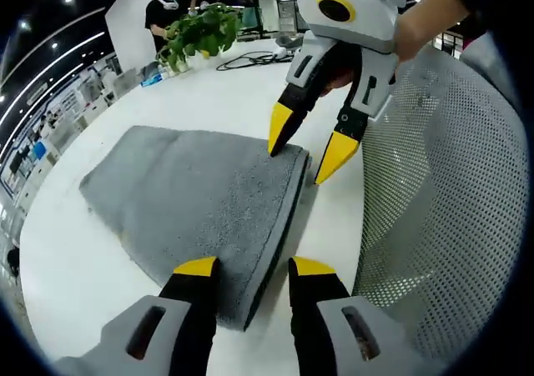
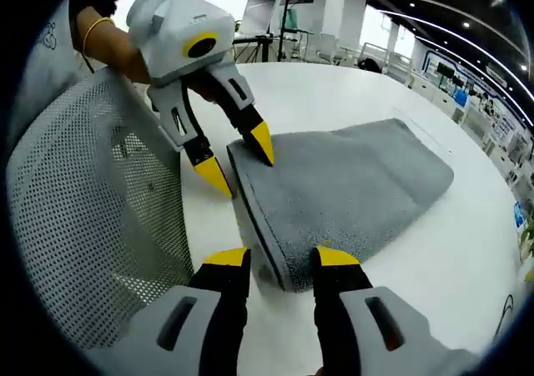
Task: Fold the towel on the table until its edges align and the towel forms a compact rectangular stack.
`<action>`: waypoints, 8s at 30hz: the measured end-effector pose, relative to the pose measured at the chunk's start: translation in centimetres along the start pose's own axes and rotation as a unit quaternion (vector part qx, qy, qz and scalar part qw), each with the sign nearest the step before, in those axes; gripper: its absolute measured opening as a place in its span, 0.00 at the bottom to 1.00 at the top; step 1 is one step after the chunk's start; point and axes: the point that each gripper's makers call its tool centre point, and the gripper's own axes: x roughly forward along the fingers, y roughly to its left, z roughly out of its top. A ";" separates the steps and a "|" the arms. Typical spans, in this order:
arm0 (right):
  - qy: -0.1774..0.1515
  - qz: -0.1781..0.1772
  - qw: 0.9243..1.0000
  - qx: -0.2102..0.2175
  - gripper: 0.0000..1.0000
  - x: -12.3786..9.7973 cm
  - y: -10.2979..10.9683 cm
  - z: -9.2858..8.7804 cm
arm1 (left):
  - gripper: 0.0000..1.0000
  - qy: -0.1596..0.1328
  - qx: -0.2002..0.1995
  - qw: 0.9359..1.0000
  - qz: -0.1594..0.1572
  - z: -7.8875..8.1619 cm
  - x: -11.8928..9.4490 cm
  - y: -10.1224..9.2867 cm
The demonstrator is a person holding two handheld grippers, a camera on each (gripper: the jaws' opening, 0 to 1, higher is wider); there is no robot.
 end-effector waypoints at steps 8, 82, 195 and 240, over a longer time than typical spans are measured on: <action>0.032 0.010 0.998 -0.048 0.28 0.7 -0.1 -0.9 | 0.29 -0.002 -0.009 1.000 -0.003 0.1 0.3 0.5; 0.091 0.126 0.987 -0.032 0.05 -2.6 6.9 -1.2 | 0.07 0.064 0.041 0.990 -0.117 -1.0 -3.4 -6.9; -0.048 0.083 0.988 0.123 0.04 -12.3 0.2 12.4 | 0.08 -0.067 -0.036 0.993 -0.091 9.3 -13.9 2.3; -0.024 0.021 0.963 0.266 0.05 -3.0 -8.8 7.0 | 0.10 -0.055 -0.168 0.983 -0.055 5.6 -3.5 9.2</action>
